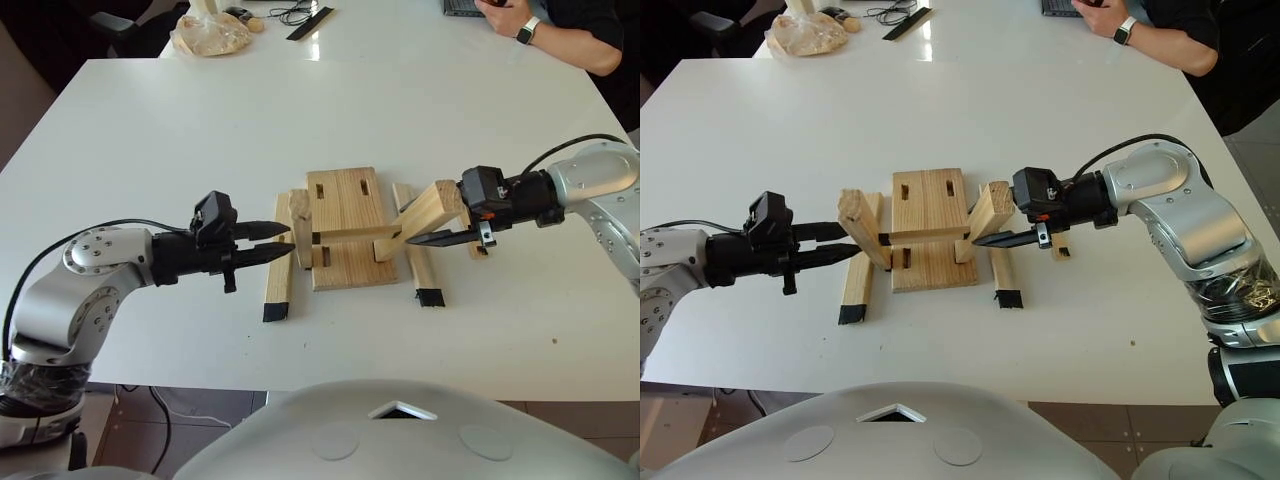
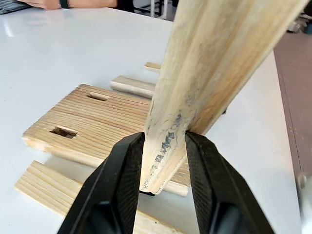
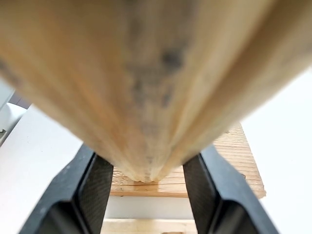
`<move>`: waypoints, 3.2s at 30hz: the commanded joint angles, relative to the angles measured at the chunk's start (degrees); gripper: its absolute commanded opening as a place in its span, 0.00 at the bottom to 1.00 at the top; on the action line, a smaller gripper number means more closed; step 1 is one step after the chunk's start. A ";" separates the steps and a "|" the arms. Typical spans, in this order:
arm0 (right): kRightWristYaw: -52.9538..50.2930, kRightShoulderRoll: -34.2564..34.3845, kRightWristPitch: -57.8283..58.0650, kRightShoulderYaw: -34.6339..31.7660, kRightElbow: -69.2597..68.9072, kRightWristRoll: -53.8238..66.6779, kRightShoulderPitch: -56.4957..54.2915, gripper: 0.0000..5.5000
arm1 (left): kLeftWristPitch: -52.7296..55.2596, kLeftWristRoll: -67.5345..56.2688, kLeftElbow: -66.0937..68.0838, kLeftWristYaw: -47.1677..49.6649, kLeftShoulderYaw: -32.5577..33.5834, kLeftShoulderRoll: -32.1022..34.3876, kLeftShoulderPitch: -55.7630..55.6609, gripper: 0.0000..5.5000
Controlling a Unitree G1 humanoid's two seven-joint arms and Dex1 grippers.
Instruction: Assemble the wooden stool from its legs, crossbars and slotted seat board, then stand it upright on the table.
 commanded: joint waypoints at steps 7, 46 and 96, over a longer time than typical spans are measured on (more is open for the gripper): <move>-0.78 2.58 4.07 8.96 -1.55 -9.19 4.22 0.37 | 3.10 -1.75 -3.10 -0.23 -5.26 -3.99 -5.58 0.28; -0.27 3.14 4.09 8.46 -0.26 -10.62 3.62 0.37 | -7.07 8.30 6.99 -12.62 -4.48 4.64 -6.50 0.60; -2.12 4.32 4.03 10.26 -0.60 -11.55 3.94 0.37 | -1.37 6.01 6.10 -2.22 -1.16 -11.00 -11.28 0.41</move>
